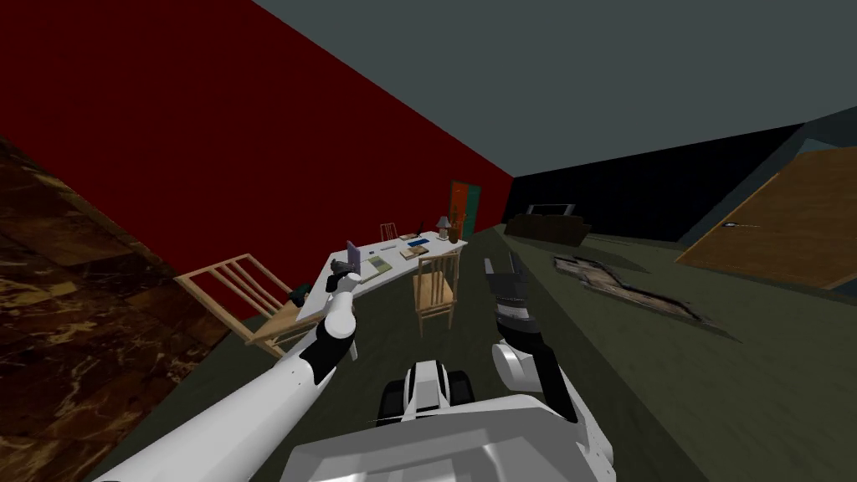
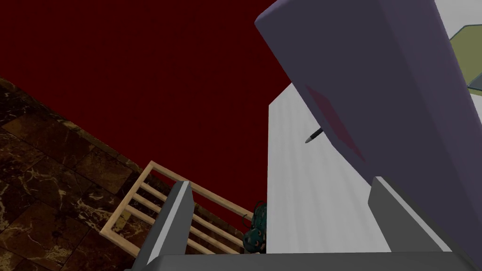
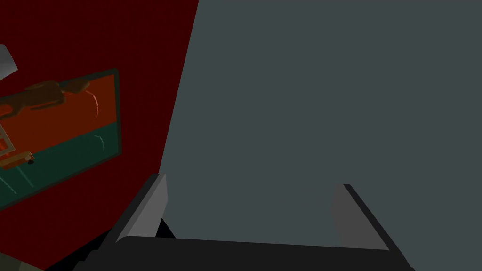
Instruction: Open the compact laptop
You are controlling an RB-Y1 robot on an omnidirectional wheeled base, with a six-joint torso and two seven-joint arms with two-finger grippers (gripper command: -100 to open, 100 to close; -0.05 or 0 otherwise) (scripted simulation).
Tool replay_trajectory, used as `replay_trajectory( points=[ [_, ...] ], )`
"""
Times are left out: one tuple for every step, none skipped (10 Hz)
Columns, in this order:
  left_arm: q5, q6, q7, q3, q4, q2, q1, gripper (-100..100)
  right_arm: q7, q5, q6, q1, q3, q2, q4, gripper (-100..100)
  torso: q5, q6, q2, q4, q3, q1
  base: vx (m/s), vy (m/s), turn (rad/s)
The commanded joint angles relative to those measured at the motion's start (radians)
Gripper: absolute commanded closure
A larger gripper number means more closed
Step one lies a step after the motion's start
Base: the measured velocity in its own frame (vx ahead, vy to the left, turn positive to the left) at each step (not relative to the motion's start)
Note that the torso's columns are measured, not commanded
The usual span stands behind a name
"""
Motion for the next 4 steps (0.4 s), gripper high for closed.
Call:
replay_trajectory(
  points=[
    [-0.006, -0.029, -0.022, 0.047, 0.038, 0.034, -0.015, -100, 0.000, 0.000, 0.000, 0.000, 0.000, 0.000, 0.000, 0, -0.002, 0.000, -0.003, -0.001, -0.002, -0.005, -0.046, 0.031, -0.270],
    [-0.010, -0.042, -0.039, 0.079, 0.046, 0.052, -0.020, -100, 0.000, 0.000, 0.000, 0.000, 0.000, 0.000, 0.000, 0, -0.002, 0.002, -0.004, -0.001, -0.002, -0.007, -0.070, 0.066, -0.433],
    [-0.010, -0.042, -0.039, 0.085, 0.046, 0.052, -0.020, -100, 0.000, 0.000, 0.000, 0.000, 0.000, 0.000, 0.000, 0, -0.002, 0.002, -0.002, -0.001, -0.001, -0.005, -0.056, 0.059, -0.142],
    [-0.015, -0.056, -0.056, 0.121, 0.055, 0.071, -0.025, -100, 0.000, 0.000, 0.000, 0.000, 0.000, 0.000, 0.000, 0, -0.001, 0.000, -0.002, -0.001, -0.001, -0.003, -0.054, 0.061, -0.202]
  ],
)
